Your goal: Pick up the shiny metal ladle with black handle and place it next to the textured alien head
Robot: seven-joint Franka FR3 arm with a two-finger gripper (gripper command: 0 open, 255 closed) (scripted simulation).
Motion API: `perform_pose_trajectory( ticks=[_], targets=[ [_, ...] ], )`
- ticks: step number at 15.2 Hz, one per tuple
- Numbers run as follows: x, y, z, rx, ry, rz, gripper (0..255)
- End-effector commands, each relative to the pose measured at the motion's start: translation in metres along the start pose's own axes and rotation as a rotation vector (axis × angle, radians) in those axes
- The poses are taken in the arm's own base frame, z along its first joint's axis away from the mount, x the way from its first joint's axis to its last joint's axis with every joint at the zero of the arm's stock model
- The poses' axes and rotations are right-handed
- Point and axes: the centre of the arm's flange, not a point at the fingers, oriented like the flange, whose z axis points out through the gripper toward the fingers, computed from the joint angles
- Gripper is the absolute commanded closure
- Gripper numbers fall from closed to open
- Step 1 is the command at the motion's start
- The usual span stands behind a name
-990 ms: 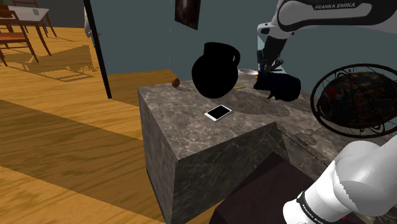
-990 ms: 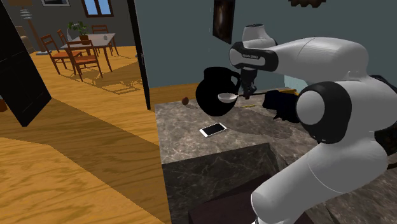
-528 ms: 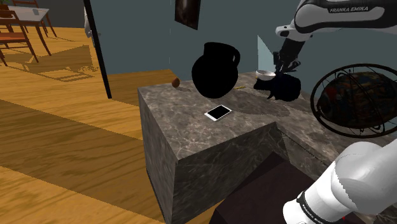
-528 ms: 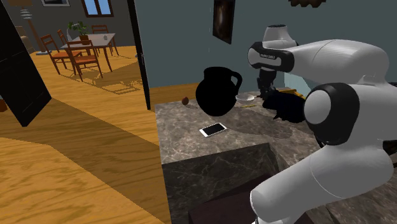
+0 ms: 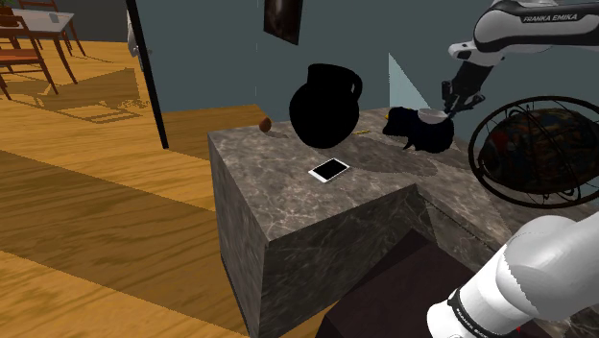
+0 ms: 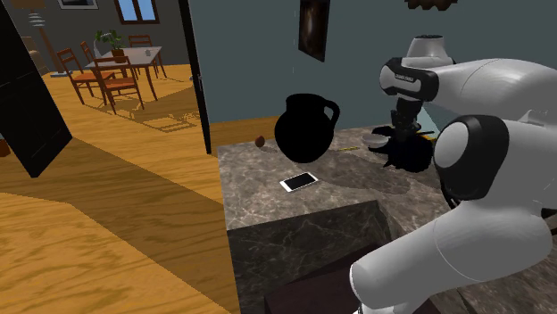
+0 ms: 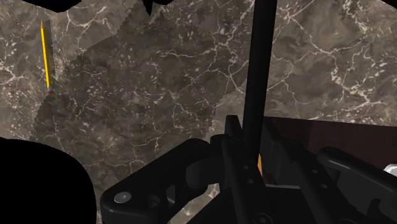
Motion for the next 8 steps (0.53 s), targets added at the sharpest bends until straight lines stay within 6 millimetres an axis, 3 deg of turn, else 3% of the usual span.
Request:
perform_pose_trajectory(
  ticks=[1,8],
  targets=[
    [-0.026,-0.012,0.002,0.0,0.0,-0.002,255],
    [-0.021,-0.015,0.039,0.0,0.0,-0.002,255]
  ],
)
